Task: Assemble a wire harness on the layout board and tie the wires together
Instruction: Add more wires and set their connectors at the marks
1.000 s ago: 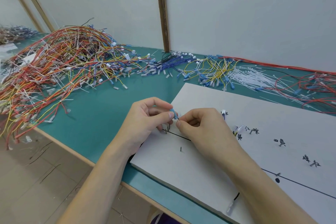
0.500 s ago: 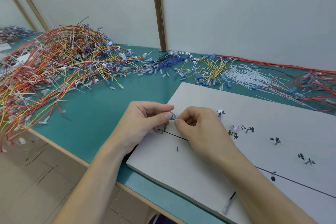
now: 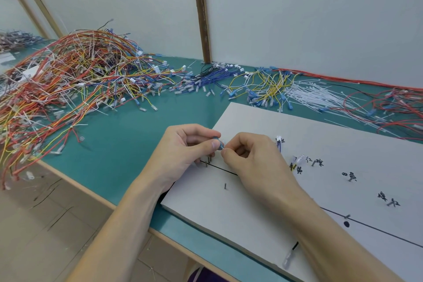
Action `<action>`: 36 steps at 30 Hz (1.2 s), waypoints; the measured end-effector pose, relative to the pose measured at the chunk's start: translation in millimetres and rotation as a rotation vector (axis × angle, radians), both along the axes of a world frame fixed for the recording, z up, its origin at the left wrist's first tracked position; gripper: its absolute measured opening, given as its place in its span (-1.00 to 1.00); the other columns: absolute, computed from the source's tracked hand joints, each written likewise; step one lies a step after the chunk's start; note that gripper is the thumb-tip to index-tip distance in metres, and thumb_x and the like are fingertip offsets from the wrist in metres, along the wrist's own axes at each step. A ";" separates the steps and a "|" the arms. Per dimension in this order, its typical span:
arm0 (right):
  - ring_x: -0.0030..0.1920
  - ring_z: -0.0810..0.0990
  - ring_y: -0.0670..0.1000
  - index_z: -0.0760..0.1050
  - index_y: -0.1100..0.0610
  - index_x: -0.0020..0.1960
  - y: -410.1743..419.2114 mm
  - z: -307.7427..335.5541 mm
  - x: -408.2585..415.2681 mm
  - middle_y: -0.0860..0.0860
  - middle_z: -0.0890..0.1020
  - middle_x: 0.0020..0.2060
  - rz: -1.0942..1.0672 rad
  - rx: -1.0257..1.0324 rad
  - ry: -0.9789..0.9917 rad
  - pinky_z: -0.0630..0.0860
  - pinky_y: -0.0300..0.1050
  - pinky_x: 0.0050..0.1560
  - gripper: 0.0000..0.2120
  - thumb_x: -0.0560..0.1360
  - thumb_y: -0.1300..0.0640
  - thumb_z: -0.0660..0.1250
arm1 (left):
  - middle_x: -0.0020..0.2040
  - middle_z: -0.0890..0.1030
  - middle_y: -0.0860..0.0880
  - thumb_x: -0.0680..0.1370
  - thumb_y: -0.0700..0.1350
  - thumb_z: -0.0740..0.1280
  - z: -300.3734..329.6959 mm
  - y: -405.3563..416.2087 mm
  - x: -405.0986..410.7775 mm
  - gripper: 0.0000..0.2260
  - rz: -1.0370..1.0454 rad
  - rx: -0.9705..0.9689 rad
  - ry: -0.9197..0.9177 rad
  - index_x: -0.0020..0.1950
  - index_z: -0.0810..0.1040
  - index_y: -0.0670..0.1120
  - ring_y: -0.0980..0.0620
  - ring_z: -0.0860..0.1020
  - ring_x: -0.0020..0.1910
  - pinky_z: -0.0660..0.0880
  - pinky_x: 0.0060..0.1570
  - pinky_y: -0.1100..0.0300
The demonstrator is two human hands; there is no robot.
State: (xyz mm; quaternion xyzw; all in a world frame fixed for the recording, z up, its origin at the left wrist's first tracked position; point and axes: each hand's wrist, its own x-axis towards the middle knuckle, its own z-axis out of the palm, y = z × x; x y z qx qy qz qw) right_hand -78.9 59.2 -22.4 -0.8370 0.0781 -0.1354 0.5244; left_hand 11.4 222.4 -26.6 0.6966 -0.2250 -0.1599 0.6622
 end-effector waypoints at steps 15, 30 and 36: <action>-0.39 0.51 -0.21 0.68 0.03 -0.23 -2.3 1.2 -0.2 -0.11 0.67 -0.38 -0.043 0.034 0.061 0.45 -0.27 -0.32 -0.85 0.51 0.04 0.49 | -0.11 0.76 -0.16 0.45 -0.16 0.57 2.6 0.2 -2.6 -0.78 0.023 -0.001 0.025 0.07 0.68 -0.06 0.09 0.65 -0.29 0.47 -0.39 0.35; -0.46 0.42 -0.17 0.67 0.07 -0.26 -3.9 4.9 1.1 -0.12 0.61 -0.47 -0.038 0.005 0.092 0.34 -0.33 -0.44 -0.81 0.52 0.12 0.45 | -0.11 0.76 -0.18 0.47 -0.24 0.56 3.8 -6.5 -5.7 -0.89 0.024 -0.028 0.006 -0.11 0.67 -0.08 0.04 0.70 -0.26 0.48 -0.30 0.43; -0.44 0.48 -0.22 0.68 0.05 -0.25 -4.2 2.6 0.7 -0.16 0.64 -0.45 -0.056 0.017 0.088 0.39 -0.34 -0.39 -0.83 0.52 0.10 0.47 | -0.10 0.76 -0.18 0.47 -0.25 0.55 7.5 -7.1 -7.9 -0.90 0.027 -0.039 0.021 -0.12 0.69 -0.07 0.03 0.70 -0.26 0.47 -0.32 0.44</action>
